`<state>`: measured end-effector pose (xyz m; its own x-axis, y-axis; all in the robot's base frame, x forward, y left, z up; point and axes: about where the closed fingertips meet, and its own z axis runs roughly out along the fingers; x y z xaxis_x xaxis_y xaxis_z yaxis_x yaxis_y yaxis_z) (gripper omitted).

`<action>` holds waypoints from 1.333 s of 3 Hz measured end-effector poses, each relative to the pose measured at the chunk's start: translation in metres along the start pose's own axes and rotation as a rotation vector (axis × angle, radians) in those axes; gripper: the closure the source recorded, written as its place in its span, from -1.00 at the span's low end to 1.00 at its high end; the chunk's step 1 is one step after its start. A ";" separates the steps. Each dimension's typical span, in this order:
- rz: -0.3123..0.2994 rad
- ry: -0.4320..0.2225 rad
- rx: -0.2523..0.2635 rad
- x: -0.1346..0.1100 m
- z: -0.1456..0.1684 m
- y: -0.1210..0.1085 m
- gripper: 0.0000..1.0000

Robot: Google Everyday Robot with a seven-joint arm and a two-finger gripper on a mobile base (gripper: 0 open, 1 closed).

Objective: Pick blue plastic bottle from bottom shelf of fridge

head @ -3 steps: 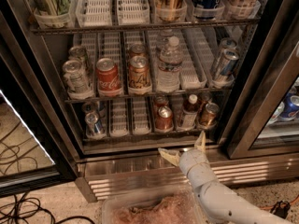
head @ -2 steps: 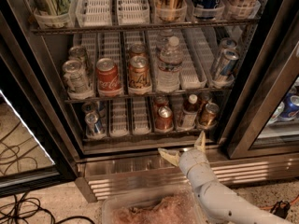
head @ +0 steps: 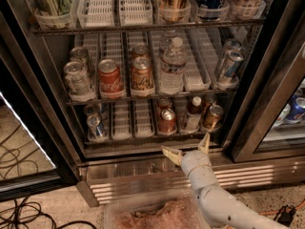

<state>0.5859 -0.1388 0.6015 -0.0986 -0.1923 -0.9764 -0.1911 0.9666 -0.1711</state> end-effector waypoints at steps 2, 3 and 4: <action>0.012 -0.058 0.076 0.001 0.005 -0.014 -0.62; -0.001 -0.068 0.096 0.005 0.008 -0.016 -0.38; -0.019 -0.073 0.127 0.008 0.014 -0.026 -0.44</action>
Offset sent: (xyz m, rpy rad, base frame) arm 0.0077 -0.0167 -0.0032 0.0074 -0.1005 -0.0842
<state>0.6039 -0.1630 0.5966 -0.0242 -0.2023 -0.9790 -0.0663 0.9775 -0.2003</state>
